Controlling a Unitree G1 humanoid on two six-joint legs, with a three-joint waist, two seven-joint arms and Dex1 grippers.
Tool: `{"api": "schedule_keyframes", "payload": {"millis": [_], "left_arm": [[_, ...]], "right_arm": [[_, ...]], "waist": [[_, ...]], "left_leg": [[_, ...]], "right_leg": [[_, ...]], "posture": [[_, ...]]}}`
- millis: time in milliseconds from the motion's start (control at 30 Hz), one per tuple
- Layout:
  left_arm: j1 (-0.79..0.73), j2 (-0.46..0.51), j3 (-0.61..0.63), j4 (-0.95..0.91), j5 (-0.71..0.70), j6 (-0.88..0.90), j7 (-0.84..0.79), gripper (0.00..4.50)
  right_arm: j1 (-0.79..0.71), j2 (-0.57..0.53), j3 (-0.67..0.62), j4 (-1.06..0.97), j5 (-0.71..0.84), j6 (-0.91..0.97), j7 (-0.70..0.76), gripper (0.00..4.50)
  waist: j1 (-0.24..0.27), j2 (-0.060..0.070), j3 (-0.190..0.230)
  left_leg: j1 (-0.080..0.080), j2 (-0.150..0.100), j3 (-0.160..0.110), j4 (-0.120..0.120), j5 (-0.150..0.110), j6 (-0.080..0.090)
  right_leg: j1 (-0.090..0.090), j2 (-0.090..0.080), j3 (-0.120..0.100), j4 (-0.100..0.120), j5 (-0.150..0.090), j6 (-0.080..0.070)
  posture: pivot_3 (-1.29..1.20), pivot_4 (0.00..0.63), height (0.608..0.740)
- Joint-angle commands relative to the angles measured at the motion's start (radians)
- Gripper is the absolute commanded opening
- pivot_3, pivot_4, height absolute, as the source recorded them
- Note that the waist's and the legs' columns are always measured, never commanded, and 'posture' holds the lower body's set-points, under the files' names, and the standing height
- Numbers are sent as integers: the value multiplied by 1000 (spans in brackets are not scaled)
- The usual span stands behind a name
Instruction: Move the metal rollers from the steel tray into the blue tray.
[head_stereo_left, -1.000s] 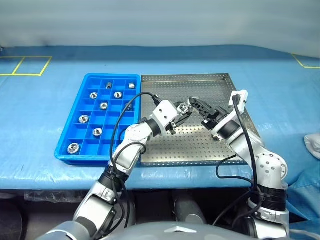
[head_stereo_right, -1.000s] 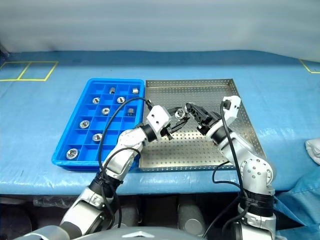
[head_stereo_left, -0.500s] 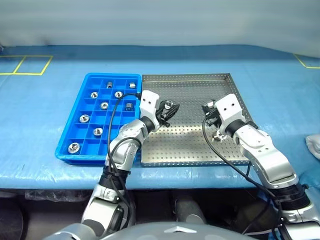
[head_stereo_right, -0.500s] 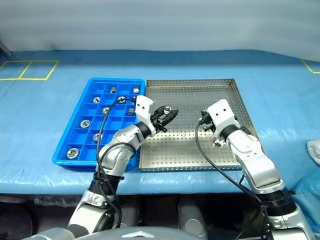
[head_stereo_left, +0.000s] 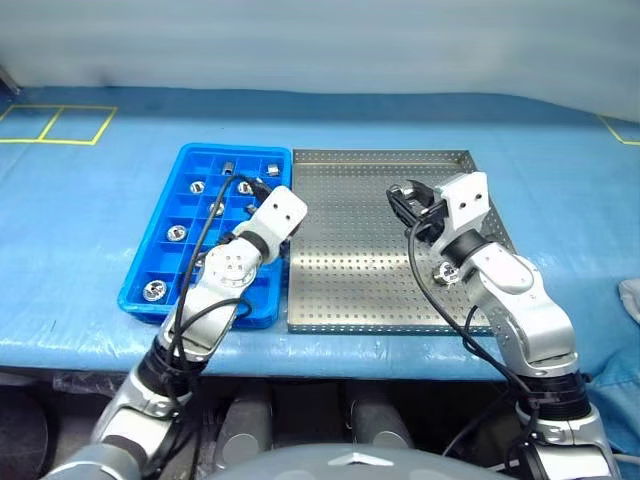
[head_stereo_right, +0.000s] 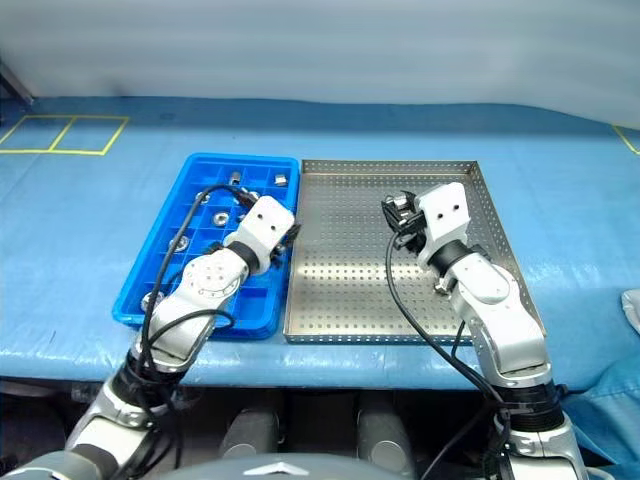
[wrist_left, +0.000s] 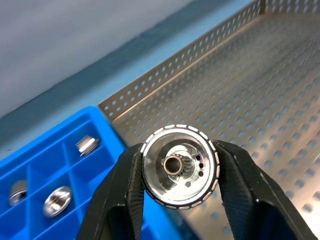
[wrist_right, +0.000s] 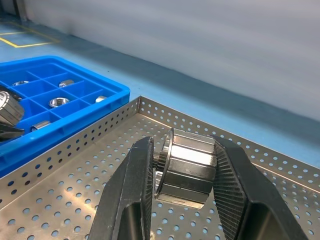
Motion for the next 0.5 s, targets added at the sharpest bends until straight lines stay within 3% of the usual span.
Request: {"api": "schedule_keyframes", "payload": {"millis": [33, 500], "left_arm": [[-19, 15, 7, -74, 61, 63, 10, 1822], [8, 18, 43, 7, 150, 111, 42, 1822]], "right_arm": [[-2, 13, -14, -34, 0, -2, 12, 1289], [-12, 45, -24, -18, -52, -3, 16, 1289]], "waist": [[6, 0, 0], [10, 0, 0]], "left_leg": [[0, 0, 0, 0, 0, 0], [-1, 0, -1, -1, 0, 0]], "right_leg": [[0, 0, 0, 0, 0, 0], [-1, 0, -2, 0, -1, -1]], "posture": [[118, 150, 740], [122, 150, 740]]}}
